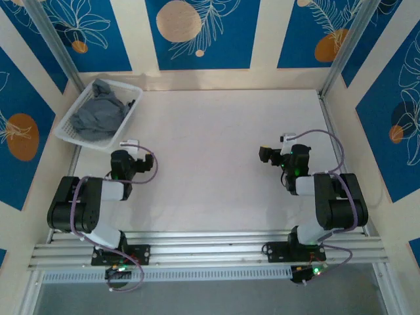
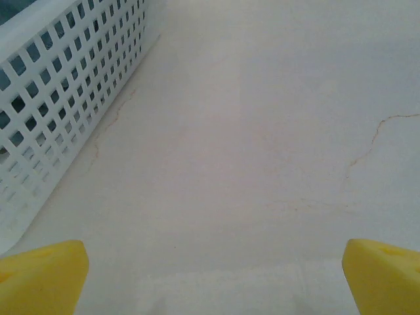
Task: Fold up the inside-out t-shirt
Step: Pick up the T-shirt from the basket.
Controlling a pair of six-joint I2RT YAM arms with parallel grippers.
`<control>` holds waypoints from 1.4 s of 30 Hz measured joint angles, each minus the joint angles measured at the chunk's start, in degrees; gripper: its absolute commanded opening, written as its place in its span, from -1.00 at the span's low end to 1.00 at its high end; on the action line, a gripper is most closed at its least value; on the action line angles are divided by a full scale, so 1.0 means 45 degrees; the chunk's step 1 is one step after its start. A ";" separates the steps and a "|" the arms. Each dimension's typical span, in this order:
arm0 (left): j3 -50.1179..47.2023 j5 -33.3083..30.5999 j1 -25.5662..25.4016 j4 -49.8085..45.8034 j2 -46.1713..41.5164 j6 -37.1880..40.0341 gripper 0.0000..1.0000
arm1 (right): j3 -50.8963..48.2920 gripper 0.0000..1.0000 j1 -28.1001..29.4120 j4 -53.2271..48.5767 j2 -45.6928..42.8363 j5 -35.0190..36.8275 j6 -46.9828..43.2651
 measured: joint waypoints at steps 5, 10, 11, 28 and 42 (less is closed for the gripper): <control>0.0000 0.0005 0.0000 0.0005 0.0000 0.0000 0.99 | 0.0000 0.99 0.0000 -0.0005 0.0000 0.0000 0.0000; 0.0000 0.0010 0.0000 0.0005 0.0000 0.0000 0.98 | 0.0000 0.99 0.0000 0.0000 0.0000 -0.0005 0.0000; 0.0000 0.0015 0.0000 0.0005 0.0000 0.0000 0.99 | 0.0000 0.98 0.0000 0.0000 0.0000 0.0000 0.0000; -0.0015 0.0335 -0.0005 -0.0073 -0.0194 0.0010 0.98 | 0.0219 1.00 0.0539 -0.2565 -0.2142 0.1010 0.0209; 0.6853 -0.2511 0.0529 -1.0268 -0.5236 -0.4041 0.98 | 0.7558 0.97 0.5319 -1.4076 -0.4056 0.0039 0.4648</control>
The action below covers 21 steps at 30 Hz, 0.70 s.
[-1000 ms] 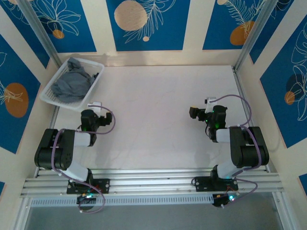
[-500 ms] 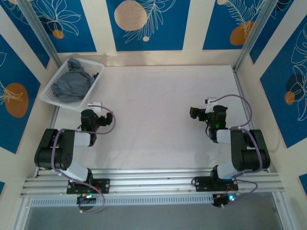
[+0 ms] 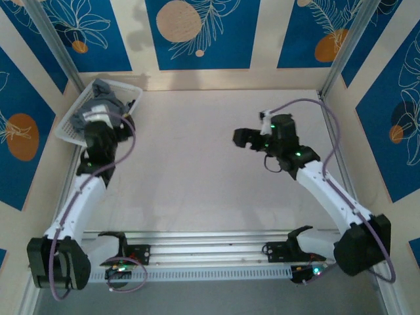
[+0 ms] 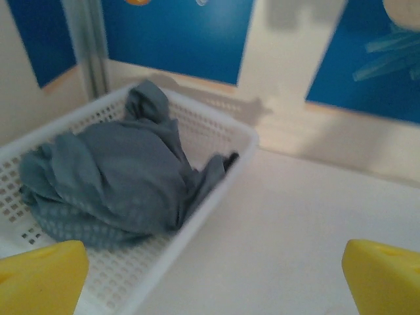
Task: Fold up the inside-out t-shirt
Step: Pick up the T-shirt from the basket.
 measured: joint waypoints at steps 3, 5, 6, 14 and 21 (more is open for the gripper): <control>0.3716 0.0359 0.1418 -0.2477 0.2516 -0.1384 0.99 | 0.0835 0.99 0.1122 -0.1122 0.1001 -0.0340 0.0005; 0.6251 0.0855 0.2234 -0.3983 0.4813 -0.2050 0.99 | 0.1200 1.00 0.1613 -0.1588 0.1447 -0.0418 0.0005; 0.7077 0.1098 0.2438 -0.4420 0.5644 -0.2244 0.98 | 0.1311 1.00 0.1773 -0.1734 0.1588 -0.0423 0.0010; 1.2701 0.2948 0.3551 -0.7771 1.2696 -0.3750 0.99 | 0.1574 0.98 0.2205 -0.2429 0.1807 -0.0359 0.0097; 1.4984 0.4546 0.3570 -0.9228 1.5008 -0.3512 -1.00 | 0.1574 0.99 0.2278 -0.2710 0.1807 -0.0165 0.0238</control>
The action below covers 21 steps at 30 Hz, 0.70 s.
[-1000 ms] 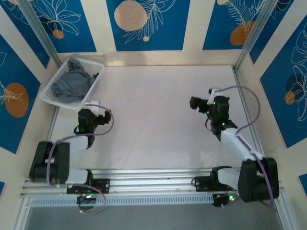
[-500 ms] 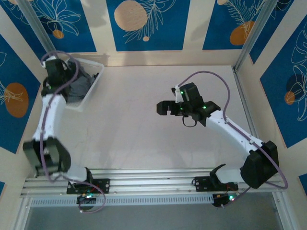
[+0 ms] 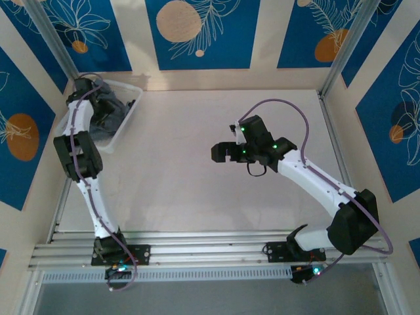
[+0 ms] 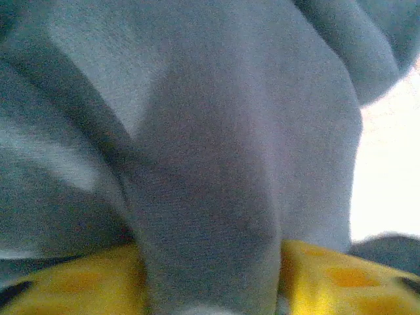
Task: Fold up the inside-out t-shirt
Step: Pick up the T-shirt from the basket, then place the T-shirt at the center of the table.
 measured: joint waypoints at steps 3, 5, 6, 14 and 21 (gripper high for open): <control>0.0087 0.1054 -0.0010 -0.0019 -0.0442 0.0272 -1.00 | 0.0000 0.99 0.0029 -0.0121 -0.0034 0.0165 0.0049; 0.0131 0.1734 -0.0131 -0.0024 -0.1302 0.0423 -1.00 | 0.0000 0.99 0.0029 -0.0126 -0.0146 0.0330 0.0102; 0.0228 0.1948 -0.0185 -0.0029 -0.1729 0.0486 -1.00 | 0.0000 0.99 0.0029 -0.0121 -0.0214 0.0403 0.0146; 0.3672 0.2934 -0.3308 0.0685 -0.6567 0.1224 -1.00 | 0.0010 0.99 0.0019 0.0291 -0.0573 0.0899 0.0646; 0.0908 0.3410 -0.5561 0.2127 -0.9908 0.1467 -1.00 | -0.0311 0.99 -0.0427 0.0646 -0.1307 0.1258 0.1501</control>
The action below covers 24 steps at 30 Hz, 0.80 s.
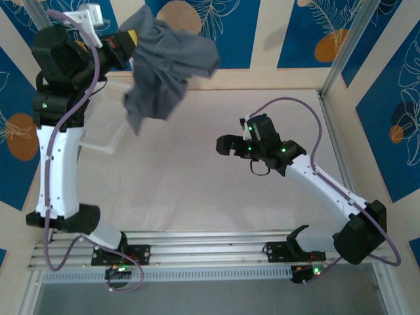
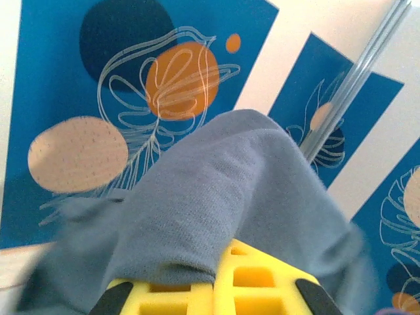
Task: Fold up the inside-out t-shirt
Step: Place the T-shirt at the center of the table, then flatten out the T-shirt at the center of the table.
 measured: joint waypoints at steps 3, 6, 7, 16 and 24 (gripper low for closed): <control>-0.3677 -0.0087 -0.0267 0.0933 -0.0889 -0.0024 -0.48 | -0.0505 0.99 -0.0724 -0.0015 -0.0845 0.0087 0.0369; -0.7427 -0.0724 -0.0495 0.1481 -0.0962 -0.0107 0.42 | -0.1069 0.98 -0.1802 -0.0015 -0.1724 -0.0068 0.0792; -0.8495 -0.1015 -0.0544 0.1496 -0.0967 -0.0102 0.51 | -0.1205 0.99 -0.2137 -0.0015 -0.1933 -0.0126 0.0899; -1.3585 -0.3332 -0.0704 0.1486 -0.3750 -0.0238 0.53 | -0.1185 0.99 -0.2137 0.0238 -0.0806 -0.0505 0.0806; -1.5339 -0.4090 -0.2574 0.1379 -0.2579 -0.0709 0.58 | 0.0272 0.99 -0.0831 0.0291 0.3220 -0.0403 0.0189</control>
